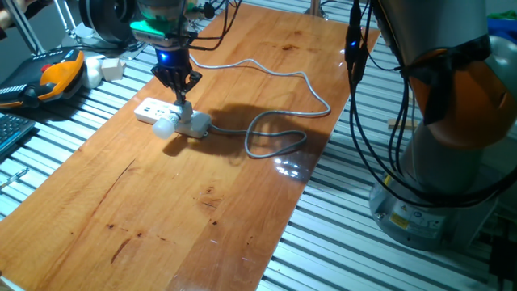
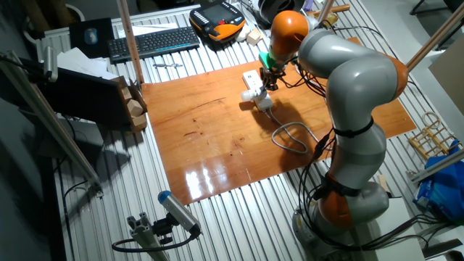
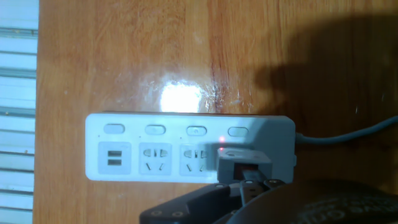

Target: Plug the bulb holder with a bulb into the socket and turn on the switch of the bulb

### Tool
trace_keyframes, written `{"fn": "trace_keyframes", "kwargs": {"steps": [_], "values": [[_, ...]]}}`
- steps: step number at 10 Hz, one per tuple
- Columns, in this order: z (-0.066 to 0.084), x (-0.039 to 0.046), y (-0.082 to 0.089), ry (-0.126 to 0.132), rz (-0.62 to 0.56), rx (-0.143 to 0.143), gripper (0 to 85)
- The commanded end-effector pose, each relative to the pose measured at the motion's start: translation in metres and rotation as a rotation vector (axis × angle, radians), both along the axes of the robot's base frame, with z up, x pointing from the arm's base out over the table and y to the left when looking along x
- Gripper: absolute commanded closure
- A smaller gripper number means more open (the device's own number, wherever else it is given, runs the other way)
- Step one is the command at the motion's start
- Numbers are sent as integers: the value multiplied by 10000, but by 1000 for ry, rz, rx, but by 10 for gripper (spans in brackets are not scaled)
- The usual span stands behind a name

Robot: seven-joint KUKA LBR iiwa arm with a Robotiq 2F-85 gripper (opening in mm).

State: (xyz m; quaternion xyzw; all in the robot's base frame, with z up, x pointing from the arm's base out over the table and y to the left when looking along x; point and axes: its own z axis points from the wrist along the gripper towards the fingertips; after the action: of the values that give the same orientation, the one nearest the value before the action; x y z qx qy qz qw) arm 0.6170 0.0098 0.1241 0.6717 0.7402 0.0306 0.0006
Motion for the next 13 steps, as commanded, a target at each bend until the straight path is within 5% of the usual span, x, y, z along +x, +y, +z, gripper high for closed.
{"fn": "trace_keyframes", "kwargs": {"steps": [1, 13], "values": [[-11, -6, -3, 0, -4, 6, 850], [-58, -24, 1, 10, -12, 25, 850]]}}
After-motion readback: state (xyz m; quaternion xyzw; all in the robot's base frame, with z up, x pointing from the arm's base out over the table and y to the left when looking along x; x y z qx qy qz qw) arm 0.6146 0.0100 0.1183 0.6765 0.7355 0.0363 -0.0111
